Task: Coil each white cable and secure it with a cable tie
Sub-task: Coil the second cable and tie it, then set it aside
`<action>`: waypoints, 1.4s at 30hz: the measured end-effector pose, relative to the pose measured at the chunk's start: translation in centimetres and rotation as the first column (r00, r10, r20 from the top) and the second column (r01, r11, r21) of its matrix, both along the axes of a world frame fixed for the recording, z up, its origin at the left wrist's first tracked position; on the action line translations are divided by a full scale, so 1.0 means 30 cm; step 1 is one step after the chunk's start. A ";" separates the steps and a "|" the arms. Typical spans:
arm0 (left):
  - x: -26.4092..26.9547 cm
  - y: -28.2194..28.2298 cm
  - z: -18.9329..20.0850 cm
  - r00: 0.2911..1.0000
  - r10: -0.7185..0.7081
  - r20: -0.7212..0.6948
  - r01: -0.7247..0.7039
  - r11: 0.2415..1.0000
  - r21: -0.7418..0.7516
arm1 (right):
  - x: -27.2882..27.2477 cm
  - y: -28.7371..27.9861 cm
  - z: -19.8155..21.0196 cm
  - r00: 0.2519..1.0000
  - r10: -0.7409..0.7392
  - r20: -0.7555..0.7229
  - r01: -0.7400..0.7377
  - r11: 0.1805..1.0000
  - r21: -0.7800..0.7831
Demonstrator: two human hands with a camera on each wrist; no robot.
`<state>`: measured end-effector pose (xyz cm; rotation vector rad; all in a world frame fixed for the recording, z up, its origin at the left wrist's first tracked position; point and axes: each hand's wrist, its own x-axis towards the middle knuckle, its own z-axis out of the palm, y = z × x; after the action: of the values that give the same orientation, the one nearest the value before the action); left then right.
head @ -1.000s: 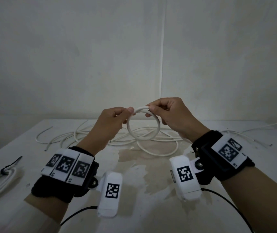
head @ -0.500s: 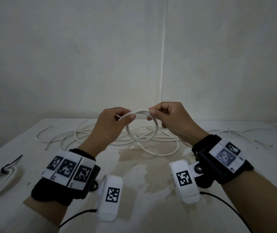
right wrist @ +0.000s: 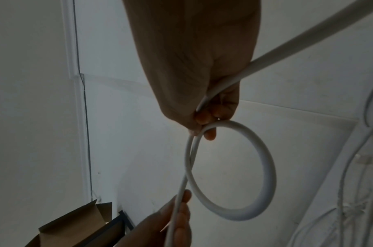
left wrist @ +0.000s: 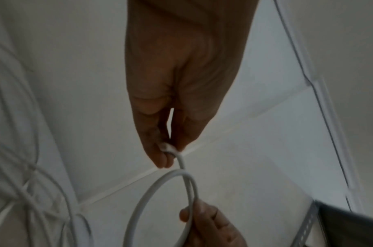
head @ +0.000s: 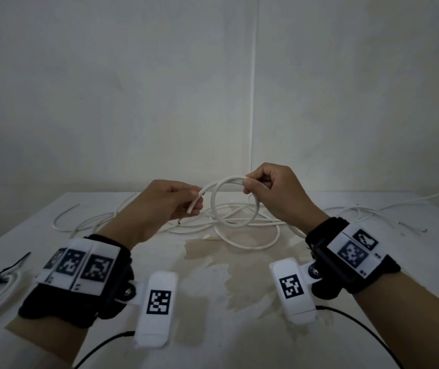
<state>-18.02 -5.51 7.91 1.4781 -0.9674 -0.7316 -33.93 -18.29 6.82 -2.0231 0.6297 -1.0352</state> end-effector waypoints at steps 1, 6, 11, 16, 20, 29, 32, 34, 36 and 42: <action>0.000 0.005 -0.002 0.998 -0.043 -0.047 0.043 0.999 -0.015 | -0.001 -0.002 -0.002 1.000 -0.006 0.002 0.006 1.000 0.005; -0.046 -0.010 -0.038 0.998 -0.037 -0.057 0.031 0.995 -0.097 | 0.003 0.007 -0.003 0.998 -0.017 0.068 0.016 1.000 0.018; -0.089 -0.036 -0.051 0.987 -0.091 -0.135 0.062 0.977 -0.203 | 0.001 0.020 -0.004 0.996 0.006 0.085 -0.007 1.000 0.011; -0.108 -0.065 -0.053 0.970 0.106 0.218 -0.054 0.971 -0.233 | -0.015 0.037 -0.010 0.994 0.050 0.093 -0.050 0.999 -0.007; -0.098 -0.073 -0.071 0.861 0.322 0.394 -0.183 0.918 -0.352 | -0.017 0.057 0.005 0.992 0.099 0.080 -0.101 0.995 0.021; -0.072 -0.090 -0.095 0.509 0.449 0.734 -0.112 0.880 -0.461 | -0.031 0.037 0.002 0.992 0.108 0.059 -0.118 0.976 0.185; -0.094 -0.080 -0.085 0.857 0.162 0.490 -0.008 0.954 -0.301 | -0.033 0.033 0.004 0.994 0.093 0.060 -0.103 0.976 0.191; -0.107 -0.076 -0.084 0.890 0.074 0.451 0.036 0.972 -0.232 | -0.033 0.029 0.001 0.995 0.078 0.056 -0.087 0.978 0.188; -0.109 -0.072 -0.088 0.850 0.080 0.521 0.038 0.977 -0.211 | -0.033 0.027 -0.005 0.996 0.070 0.050 -0.078 0.978 0.192; -0.093 -0.046 -0.105 0.686 0.048 0.726 0.055 0.992 -0.117 | -0.037 0.026 -0.010 0.999 0.032 0.022 -0.035 0.990 0.134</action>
<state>-20.83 -6.90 4.75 1.6756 -1.5863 -0.0267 -35.03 -17.50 6.51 -1.8979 0.6360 -0.9660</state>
